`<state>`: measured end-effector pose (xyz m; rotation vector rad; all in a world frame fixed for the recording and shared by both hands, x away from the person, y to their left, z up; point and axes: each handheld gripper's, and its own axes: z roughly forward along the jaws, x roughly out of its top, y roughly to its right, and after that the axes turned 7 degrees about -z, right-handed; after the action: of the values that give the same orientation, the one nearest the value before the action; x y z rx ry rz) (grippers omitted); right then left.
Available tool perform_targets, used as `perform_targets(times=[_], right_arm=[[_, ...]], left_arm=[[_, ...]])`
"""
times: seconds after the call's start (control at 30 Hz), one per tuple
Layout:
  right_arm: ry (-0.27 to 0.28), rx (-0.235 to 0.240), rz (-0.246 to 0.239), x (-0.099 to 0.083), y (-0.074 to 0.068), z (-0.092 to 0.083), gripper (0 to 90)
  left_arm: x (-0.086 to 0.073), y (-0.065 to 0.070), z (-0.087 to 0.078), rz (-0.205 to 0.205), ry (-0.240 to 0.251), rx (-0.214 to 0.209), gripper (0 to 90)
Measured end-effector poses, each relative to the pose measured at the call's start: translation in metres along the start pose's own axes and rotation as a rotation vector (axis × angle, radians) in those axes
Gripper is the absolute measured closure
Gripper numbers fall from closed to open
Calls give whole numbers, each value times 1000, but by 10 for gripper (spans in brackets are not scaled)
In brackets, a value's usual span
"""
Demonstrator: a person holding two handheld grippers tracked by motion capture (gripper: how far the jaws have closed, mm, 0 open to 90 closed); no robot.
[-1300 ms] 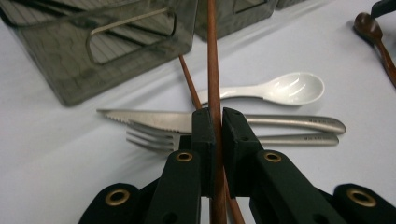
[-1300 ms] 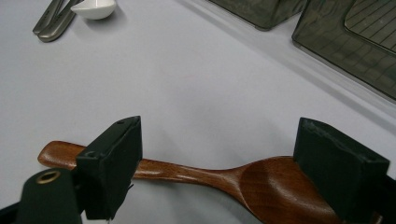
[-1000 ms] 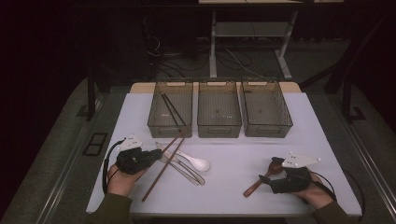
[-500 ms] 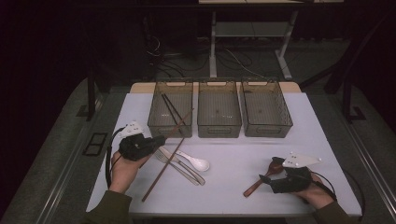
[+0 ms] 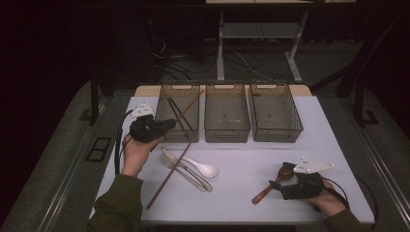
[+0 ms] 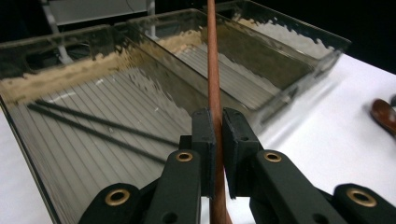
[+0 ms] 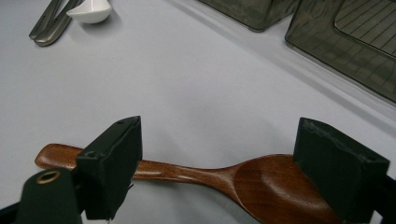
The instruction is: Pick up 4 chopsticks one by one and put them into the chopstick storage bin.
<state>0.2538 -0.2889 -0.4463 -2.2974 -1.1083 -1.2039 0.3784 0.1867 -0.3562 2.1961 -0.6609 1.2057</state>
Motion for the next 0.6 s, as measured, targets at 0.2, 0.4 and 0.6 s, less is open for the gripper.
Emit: perform_targets(times=[0.2,0.4,0.6], right_arm=[[1,-1,3,0,0,0,155],[3,0,3,-1,0,-1,155],[5,1,2,-1,1,0,155]], left_arm=[[18,-13,17,-6,20,20,831],[30,-30,35,-5,21,50,831],[36,-45,52,-12,8,83,831]])
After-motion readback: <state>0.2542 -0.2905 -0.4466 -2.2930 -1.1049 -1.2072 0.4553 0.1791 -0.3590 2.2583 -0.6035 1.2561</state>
